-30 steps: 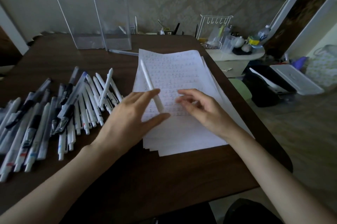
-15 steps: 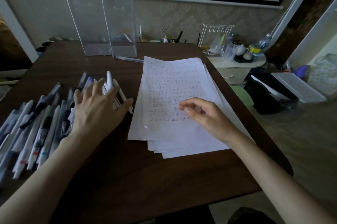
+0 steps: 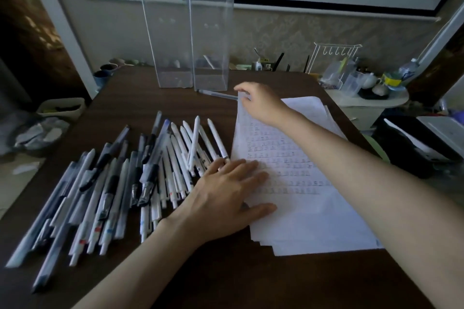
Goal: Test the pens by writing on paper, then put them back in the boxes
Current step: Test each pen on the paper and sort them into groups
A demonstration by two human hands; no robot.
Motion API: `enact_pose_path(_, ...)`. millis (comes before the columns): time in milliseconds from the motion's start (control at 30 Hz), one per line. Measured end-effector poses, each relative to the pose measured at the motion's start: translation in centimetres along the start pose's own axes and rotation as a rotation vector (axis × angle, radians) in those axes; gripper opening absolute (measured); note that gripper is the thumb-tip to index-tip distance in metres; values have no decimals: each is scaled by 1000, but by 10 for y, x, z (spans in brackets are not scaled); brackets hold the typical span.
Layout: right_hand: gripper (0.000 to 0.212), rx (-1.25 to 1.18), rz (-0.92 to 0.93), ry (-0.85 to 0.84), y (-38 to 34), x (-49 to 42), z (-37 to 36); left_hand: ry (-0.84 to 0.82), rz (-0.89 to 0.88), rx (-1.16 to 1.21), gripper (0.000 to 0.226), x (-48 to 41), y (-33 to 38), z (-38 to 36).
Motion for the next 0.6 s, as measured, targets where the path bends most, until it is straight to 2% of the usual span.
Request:
enact_pose_path(133,40,250,-31,-76,-5,-34,-27,13,-13,17,71,-1,-1,3)
enact_pose_path(233,30,510,-103,-67,0,-43,-37,20,-4,50,72,0,-1,3)
enact_pose_path(333,22,597,-57,-32,-10,-46,-39,50,-19,81,70,0,2,7)
enact_pose_path(433,21,436,109,32,-32,-42,-30,53,-48,81,67,1,6,8)
enact_pose_path(533,19,34,202,213,-44,-25,9,64,-60,74,64,1,7,8)
enact_pose_path(600,17,-192,197,325,-39,-7,41,84,-58,82,60,0,6,8)
Point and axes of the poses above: each hand's wrist, its own x-axis away from the middle knuckle, its own z-axis out of the back of the hand, y = z × x, the point moved 9 cm from there along -x, towards the middle knuckle, and after that the axes turned 8 degrees about -y, right-handed, at the moved point
